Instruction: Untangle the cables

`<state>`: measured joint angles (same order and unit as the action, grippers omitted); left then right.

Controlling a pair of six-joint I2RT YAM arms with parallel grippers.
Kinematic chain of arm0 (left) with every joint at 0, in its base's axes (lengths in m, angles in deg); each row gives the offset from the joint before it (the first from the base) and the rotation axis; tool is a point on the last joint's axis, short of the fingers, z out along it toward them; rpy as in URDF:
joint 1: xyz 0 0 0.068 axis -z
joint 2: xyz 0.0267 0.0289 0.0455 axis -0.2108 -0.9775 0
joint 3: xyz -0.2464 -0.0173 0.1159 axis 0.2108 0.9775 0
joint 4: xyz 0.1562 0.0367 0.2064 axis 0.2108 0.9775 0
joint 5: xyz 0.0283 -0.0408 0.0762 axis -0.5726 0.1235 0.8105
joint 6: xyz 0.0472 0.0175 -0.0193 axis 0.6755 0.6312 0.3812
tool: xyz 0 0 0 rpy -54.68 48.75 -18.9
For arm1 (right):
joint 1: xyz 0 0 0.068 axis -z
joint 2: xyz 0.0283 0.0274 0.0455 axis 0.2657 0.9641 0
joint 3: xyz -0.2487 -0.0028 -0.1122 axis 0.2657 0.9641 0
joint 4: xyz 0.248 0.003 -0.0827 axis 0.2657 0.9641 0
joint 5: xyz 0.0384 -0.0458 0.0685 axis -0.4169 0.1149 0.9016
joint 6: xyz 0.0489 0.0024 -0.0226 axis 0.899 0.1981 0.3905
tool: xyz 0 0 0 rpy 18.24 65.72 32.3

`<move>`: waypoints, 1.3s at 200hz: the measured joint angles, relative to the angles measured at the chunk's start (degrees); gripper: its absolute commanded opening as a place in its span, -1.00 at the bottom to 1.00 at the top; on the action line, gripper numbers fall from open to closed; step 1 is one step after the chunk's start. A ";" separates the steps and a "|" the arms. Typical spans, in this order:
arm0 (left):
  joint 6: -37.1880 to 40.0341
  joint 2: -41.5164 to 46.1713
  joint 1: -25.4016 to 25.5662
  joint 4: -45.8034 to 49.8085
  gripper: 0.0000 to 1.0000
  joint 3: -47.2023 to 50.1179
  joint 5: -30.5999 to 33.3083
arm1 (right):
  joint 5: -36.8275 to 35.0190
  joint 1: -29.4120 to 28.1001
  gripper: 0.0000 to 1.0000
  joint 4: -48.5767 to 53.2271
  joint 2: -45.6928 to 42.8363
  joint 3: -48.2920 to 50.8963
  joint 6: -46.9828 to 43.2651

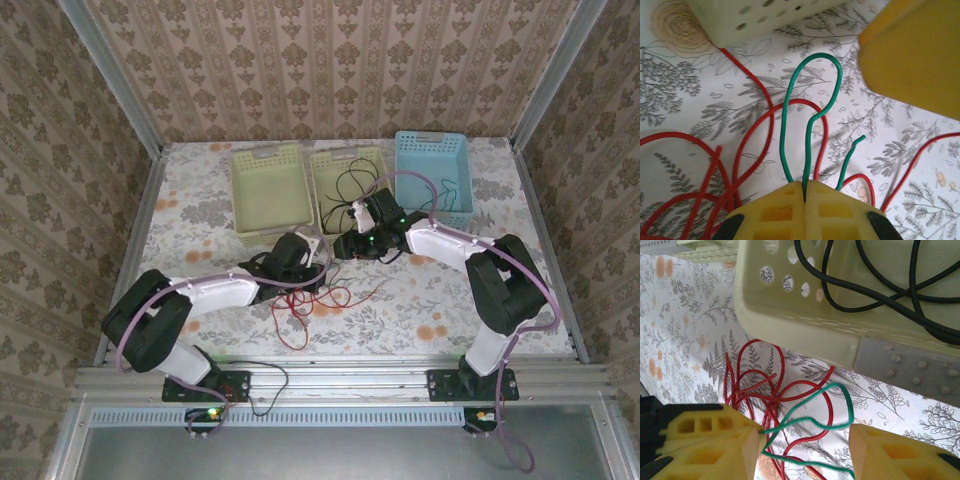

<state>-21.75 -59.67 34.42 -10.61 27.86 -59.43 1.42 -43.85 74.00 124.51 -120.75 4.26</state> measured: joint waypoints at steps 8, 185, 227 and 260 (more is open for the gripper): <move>0.17 0.09 0.28 -0.02 -1.00 -0.31 -0.11 | -0.17 0.00 0.04 0.02 -0.15 0.15 -0.17; -0.13 12.74 -1.68 -4.85 -1.00 0.57 5.40 | 4.13 2.43 0.02 -5.27 -12.15 4.76 2.10; -0.24 13.46 -1.68 -5.88 -1.00 0.85 5.60 | 5.16 2.43 0.03 -6.58 -10.40 4.76 3.56; -0.28 13.49 -1.68 -6.64 -1.00 0.85 5.79 | 5.51 2.43 -0.19 -7.96 -9.46 4.79 4.92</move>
<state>-22.04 -46.18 32.74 -17.25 28.71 -53.64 6.92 -41.43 66.04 115.05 -115.96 9.18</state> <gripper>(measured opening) 0.051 0.472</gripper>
